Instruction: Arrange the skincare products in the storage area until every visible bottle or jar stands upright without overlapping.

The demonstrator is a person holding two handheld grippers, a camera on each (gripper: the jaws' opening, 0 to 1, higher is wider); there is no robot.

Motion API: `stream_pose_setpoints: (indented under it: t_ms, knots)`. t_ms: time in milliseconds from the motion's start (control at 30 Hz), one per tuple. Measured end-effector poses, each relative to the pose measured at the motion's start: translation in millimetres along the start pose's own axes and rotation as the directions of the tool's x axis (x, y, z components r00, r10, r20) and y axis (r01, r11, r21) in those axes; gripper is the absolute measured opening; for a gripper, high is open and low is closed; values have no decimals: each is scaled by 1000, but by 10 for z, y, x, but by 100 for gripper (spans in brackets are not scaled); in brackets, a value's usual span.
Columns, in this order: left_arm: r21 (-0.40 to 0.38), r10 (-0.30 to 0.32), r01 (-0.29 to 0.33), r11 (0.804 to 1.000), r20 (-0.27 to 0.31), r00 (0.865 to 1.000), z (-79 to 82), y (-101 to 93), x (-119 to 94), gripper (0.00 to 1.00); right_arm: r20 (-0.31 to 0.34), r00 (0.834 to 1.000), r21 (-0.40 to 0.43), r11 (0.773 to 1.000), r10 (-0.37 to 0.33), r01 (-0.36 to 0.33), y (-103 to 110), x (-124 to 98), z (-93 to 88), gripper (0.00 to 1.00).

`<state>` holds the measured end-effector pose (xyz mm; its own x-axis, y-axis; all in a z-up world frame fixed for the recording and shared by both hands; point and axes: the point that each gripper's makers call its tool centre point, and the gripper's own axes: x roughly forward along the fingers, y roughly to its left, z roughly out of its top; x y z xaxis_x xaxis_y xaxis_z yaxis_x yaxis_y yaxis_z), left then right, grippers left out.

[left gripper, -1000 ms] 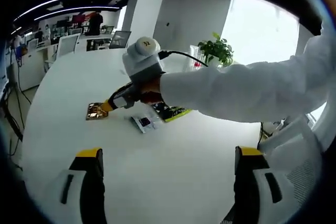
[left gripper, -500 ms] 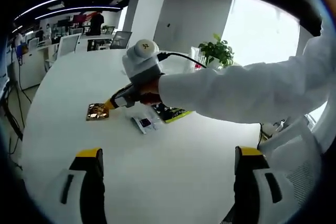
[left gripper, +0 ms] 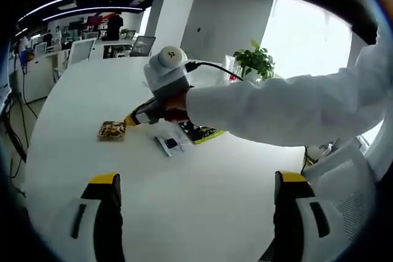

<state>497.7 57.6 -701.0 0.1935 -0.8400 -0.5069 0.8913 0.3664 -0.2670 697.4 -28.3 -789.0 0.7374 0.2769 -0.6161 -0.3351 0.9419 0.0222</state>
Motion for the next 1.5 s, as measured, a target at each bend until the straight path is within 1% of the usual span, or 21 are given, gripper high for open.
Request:
stream_pose_setpoints:
  t_ms: [33, 133, 233, 267, 333, 367, 400, 467, 500, 600, 700, 800, 867, 1000, 1100, 1200, 1333, 1433, 1500]
  knots:
    - [-1, 0, 0, 1000, 0, 1000, 1, 0, 1, 99, 7, 1000, -3, 1000, -10, 10, -16, -5, 11, 0]
    - [-2, 1, -1, 1000, -2, 1000, -5, 2, -2, 99, 28, 999, 25, 999, -33, 32, -79, -5, 45, 0]
    - [-6, 0, 0, 1000, 2, 1000, 4, 6, -8, 99, 34, 999, 40, 999, -15, 14, -55, -20, 38, 0]
    - [-9, -3, 3, 1000, 3, 1000, 4, 1, -6, 99, 29, 1000, 52, 999, -11, 10, -44, -12, 27, 2]
    - [-12, -10, 10, 1000, -2, 1000, -6, -14, 1, 98, 10, 1000, 64, 998, 6, -6, -13, 23, 0, 10]
    - [-11, -12, 12, 1000, -3, 1000, -7, -21, 4, 98, 28, 1000, 58, 998, 9, -10, -12, 29, 31, 11]
    - [-9, -14, 13, 1000, -4, 1000, -10, -27, 5, 98, 22, 1000, 58, 998, 6, -8, -15, 38, 28, 10]
    - [-9, -14, 14, 1000, -5, 1000, -13, -30, 4, 98, 18, 1000, 44, 999, -2, 2, -21, 73, 31, 2]
    - [-10, -13, 13, 1000, -5, 1000, -13, -26, 3, 98, 14, 1000, 40, 999, -8, 8, -32, 64, 24, 1]
    - [-15, -8, 8, 1000, 0, 1000, -4, -5, -5, 98, 17, 1000, 56, 998, 0, -1, 1, 37, 12, 2]
    - [-19, -7, 7, 1000, 2, 1000, -1, 3, -5, 98, 17, 1000, 59, 998, -2, 1, 11, 41, 9, 0]
    - [-20, -8, 8, 1000, 1, 1000, -3, -1, -3, 98, 25, 1000, 113, 993, 12, -15, 38, 56, 10, 0]
    - [-21, -8, 8, 1000, 3, 1000, 1, 3, -4, 98, 25, 1000, 121, 993, 9, -12, 5, 65, 6, 0]
    - [-30, -3, 3, 1000, 5, 1000, 2, 19, -5, 98, 31, 999, 138, 990, 14, -18, 37, 51, 1, 0]
    - [-32, -1, 1, 999, 4, 1000, -3, 24, -4, 98, 37, 999, 161, 987, 20, -26, 64, 9, -6, 0]
    - [-39, -2, 2, 999, 8, 1000, 3, 26, 0, 98, 43, 999, 167, 985, 24, -30, 88, -44, -8, 0]
    - [-66, -19, 21, 998, 30, 999, 46, 12, 6, 98, 54, 998, 191, 981, 30, -40, 129, -126, 5, 0]
    - [-79, -29, 33, 996, 45, 999, 103, 26, 11, 98, 58, 998, 190, 981, 29, -39, 154, -172, 13, 0]
    - [-99, -44, 52, 994, 85, 995, 193, 53, 10, 98, 54, 998, 186, 982, 27, -37, 169, -190, 3, 0]
